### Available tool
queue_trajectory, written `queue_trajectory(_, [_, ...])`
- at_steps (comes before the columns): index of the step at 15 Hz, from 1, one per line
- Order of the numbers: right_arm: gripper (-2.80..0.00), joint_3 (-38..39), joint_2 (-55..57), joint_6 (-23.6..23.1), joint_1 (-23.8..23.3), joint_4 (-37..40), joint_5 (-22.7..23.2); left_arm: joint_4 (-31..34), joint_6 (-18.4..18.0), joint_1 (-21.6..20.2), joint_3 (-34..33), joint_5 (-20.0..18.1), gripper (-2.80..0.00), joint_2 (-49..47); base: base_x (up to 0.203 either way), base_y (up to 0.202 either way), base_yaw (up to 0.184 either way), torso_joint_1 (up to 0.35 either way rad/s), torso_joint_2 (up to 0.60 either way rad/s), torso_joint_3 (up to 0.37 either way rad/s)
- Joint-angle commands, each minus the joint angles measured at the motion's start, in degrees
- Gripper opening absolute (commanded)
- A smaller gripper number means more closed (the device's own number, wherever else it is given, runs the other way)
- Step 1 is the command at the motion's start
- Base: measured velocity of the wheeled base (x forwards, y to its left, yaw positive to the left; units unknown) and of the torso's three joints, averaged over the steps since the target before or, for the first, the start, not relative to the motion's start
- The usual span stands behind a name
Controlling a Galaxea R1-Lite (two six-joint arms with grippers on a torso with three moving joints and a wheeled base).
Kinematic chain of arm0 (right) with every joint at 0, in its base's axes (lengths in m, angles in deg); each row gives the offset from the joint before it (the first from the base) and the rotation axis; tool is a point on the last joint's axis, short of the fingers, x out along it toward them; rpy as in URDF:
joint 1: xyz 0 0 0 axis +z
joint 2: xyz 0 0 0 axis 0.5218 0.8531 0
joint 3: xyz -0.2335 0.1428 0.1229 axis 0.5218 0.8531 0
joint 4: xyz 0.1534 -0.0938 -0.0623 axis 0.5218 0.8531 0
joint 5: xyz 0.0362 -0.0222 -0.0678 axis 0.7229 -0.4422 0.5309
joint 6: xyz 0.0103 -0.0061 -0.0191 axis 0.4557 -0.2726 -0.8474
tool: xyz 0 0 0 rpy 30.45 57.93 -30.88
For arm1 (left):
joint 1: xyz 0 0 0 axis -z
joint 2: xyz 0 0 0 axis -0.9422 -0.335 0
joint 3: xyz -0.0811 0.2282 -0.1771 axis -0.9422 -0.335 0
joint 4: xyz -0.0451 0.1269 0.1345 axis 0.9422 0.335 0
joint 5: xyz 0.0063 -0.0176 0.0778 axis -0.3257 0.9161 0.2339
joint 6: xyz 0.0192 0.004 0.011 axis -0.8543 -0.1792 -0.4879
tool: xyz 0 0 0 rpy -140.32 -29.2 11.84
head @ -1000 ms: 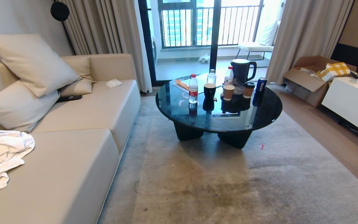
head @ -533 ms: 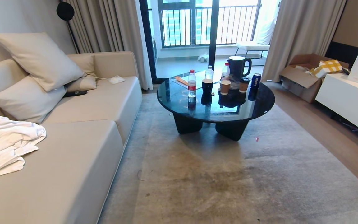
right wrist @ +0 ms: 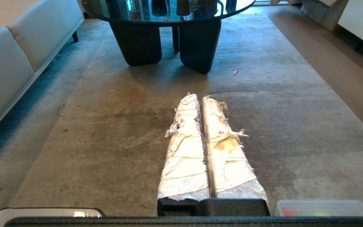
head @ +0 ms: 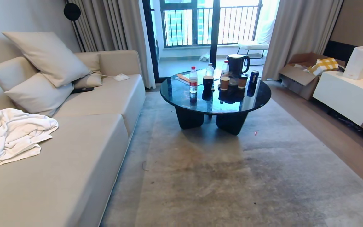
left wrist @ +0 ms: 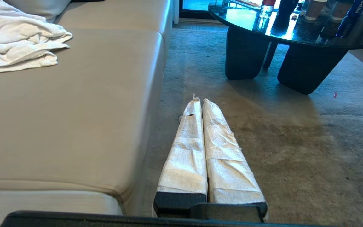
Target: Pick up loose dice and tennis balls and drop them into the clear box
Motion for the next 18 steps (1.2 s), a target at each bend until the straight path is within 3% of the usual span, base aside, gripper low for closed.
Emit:
queue_trajectory(1, [-2.8,0.01,-0.01,-0.02,0.0,0.02,0.0,0.0,0.06,-0.05,0.0,0.06,-2.8,0.0,-0.186,0.0,0.0,0.002,0.01,0.003])
queue_trajectory(18, [-2.8,0.01,-0.01,-0.02,0.0,0.02,0.0,0.0,-0.03,-0.05,0.0,0.01,-2.8,0.0,-0.179,0.0,0.0,0.003,0.0,0.003])
